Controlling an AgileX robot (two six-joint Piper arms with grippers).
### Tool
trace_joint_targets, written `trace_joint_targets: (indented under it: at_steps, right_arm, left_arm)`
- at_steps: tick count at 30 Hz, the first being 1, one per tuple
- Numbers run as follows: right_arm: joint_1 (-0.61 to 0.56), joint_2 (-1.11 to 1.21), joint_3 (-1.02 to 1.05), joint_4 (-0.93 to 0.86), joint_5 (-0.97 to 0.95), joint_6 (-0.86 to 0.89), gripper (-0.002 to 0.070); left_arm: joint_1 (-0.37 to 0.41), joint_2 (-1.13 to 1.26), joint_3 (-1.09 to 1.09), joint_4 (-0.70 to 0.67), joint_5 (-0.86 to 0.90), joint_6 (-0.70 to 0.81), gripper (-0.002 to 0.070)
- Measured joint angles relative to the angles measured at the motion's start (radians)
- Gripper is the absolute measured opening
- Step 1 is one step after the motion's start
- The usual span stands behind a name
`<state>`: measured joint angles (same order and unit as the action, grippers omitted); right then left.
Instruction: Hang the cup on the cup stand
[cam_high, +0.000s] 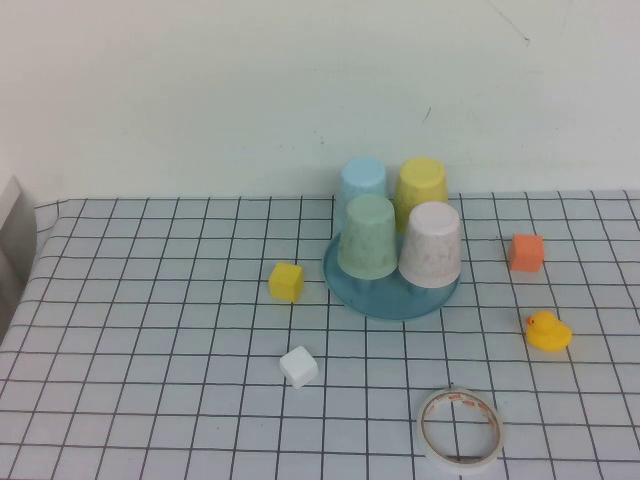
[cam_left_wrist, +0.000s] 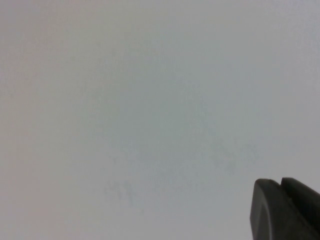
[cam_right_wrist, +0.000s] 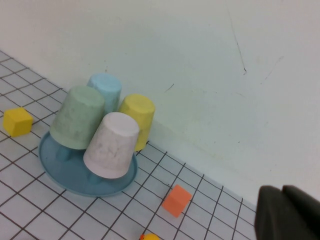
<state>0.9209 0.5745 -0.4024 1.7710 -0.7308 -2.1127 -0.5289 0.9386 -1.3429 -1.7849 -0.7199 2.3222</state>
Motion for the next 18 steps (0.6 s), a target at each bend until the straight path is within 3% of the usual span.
trace_joint_targets:
  at_steps: [7,18]
  right_arm:
    - [0.0,0.0,0.0,0.0,0.001,0.0,-0.0001]
    - [0.0,0.0,0.0,0.0,0.001,0.0,-0.0001]
  left_arm:
    - [0.11,-0.225,0.142,0.001,0.063,-0.078,0.0]
    - [0.327,-0.677,0.677,0.028,0.512,-0.167,0.0]
